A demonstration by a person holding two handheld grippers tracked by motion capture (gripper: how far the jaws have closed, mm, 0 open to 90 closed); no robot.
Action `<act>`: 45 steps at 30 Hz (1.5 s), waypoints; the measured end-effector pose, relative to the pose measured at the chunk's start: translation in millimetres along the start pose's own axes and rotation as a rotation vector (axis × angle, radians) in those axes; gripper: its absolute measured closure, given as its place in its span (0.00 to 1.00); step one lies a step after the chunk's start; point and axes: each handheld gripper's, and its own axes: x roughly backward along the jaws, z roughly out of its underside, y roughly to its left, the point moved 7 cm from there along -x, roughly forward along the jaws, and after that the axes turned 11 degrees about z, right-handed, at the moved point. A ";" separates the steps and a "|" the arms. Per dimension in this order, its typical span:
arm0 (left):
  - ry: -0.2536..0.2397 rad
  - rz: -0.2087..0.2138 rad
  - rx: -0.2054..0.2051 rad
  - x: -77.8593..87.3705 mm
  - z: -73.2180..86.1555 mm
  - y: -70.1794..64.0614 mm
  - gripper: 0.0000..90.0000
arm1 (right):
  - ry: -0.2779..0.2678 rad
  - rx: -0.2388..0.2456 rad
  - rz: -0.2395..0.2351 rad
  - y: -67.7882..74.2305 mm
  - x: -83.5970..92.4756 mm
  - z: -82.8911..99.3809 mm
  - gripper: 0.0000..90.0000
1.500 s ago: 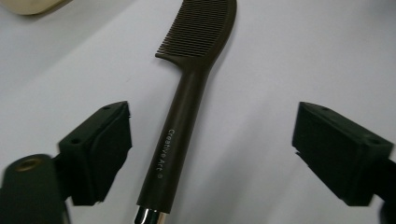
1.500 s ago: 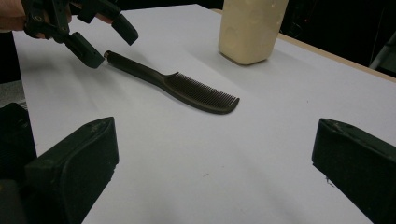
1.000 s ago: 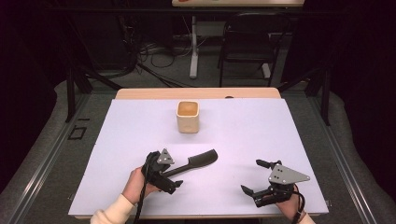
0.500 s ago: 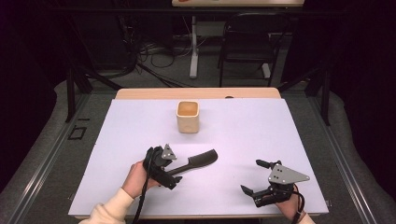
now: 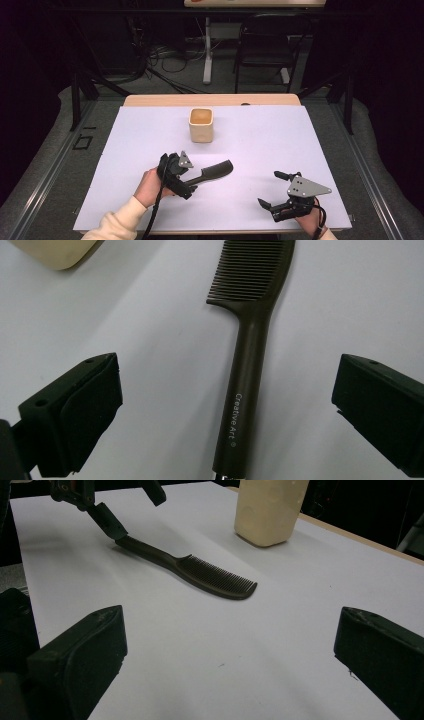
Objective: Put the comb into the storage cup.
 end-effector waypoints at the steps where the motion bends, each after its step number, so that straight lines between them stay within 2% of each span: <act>1: 0.003 -0.001 -0.002 -1.0 -0.9 0.2 0.00 | 0.002 0.000 0.000 0.0 0.2 0.1 0.00; 9: 0.085 -0.011 -0.023 -4.7 -5.3 2.3 0.07 | 0.001 -0.001 -0.001 -0.1 0.0 0.0 0.00; 14: 0.128 -0.011 -0.049 -8.1 -8.9 2.2 0.18 | 0.003 0.005 -0.004 0.1 -0.3 0.4 0.00; 19: 0.172 0.009 -0.080 -14.1 -12.3 0.6 0.27 | 0.004 0.004 -0.010 0.7 -0.6 0.6 0.00; 24: 0.209 0.037 -0.097 -18.7 -17.4 -1.3 0.40 | 0.007 0.009 -0.009 0.3 -0.6 0.8 0.00; 28: 0.242 0.077 -0.110 -22.9 -20.9 -4.5 0.50 | 0.004 0.006 -0.011 0.3 -0.9 0.8 0.00; 32: 0.276 0.123 -0.104 -26.9 -23.0 -3.7 0.59 | 0.006 0.008 -0.015 0.8 -0.8 0.8 0.00; 35: 0.303 0.136 -0.100 -29.6 -24.1 -1.0 0.62 | 0.007 0.008 -0.014 0.9 -0.6 0.9 0.00; 37: 0.304 0.141 -0.090 -30.8 -25.8 0.7 0.65 | 0.005 0.005 -0.015 1.0 -0.4 0.6 0.00; 45: 0.365 0.193 -0.078 -41.1 -25.3 1.4 0.67 | 0.006 0.007 -0.022 1.6 -0.5 0.9 0.00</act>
